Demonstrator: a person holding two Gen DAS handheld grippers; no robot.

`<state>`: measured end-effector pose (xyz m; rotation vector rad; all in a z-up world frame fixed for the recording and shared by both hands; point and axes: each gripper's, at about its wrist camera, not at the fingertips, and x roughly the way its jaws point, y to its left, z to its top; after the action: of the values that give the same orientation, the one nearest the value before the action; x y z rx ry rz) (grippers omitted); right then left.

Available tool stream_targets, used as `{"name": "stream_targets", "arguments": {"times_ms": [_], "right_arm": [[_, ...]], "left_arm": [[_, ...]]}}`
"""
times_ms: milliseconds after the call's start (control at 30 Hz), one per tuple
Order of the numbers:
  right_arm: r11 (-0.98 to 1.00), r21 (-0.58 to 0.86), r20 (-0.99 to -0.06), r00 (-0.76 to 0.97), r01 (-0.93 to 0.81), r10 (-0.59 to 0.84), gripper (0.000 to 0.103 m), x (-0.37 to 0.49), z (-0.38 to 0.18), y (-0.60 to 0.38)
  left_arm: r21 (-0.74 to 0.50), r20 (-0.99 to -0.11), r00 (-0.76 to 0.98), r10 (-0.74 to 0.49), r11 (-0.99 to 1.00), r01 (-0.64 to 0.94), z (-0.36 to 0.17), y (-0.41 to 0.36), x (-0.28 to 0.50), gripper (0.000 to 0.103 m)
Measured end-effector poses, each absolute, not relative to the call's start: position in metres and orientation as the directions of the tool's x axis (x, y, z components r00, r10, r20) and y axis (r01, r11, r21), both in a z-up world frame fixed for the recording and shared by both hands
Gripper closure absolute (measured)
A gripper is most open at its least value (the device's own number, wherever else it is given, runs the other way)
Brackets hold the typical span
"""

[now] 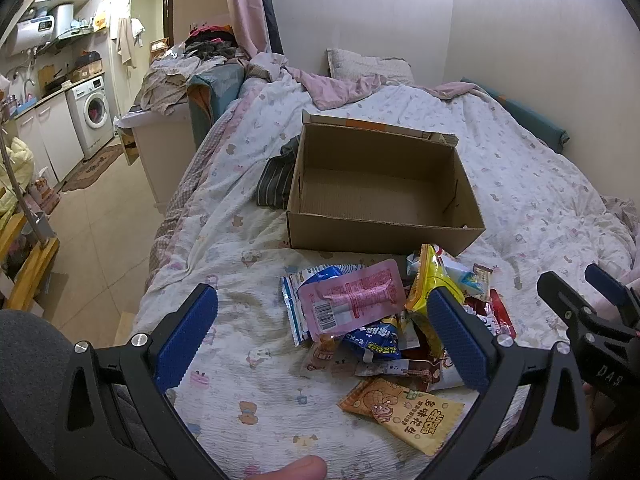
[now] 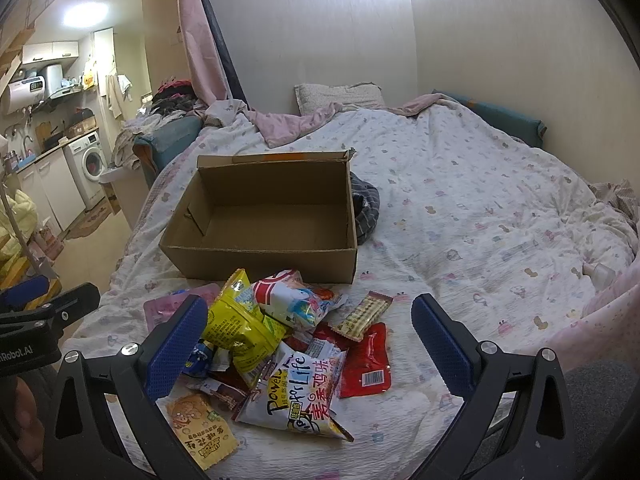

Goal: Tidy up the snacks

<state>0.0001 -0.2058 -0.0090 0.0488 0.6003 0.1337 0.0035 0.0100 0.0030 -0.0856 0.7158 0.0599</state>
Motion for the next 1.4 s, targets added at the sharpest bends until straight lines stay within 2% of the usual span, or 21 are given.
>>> {"name": "stream_targets", "arguments": {"times_ms": [1400], "right_arm": [[0.988, 0.124, -0.580, 0.802, -0.088, 0.144, 0.000, 0.0062, -0.0168, -0.2124]], "left_arm": [[-0.056, -0.656, 0.754, 0.024, 0.995, -0.080, 0.0011, 0.0086, 0.0027, 0.000]]}}
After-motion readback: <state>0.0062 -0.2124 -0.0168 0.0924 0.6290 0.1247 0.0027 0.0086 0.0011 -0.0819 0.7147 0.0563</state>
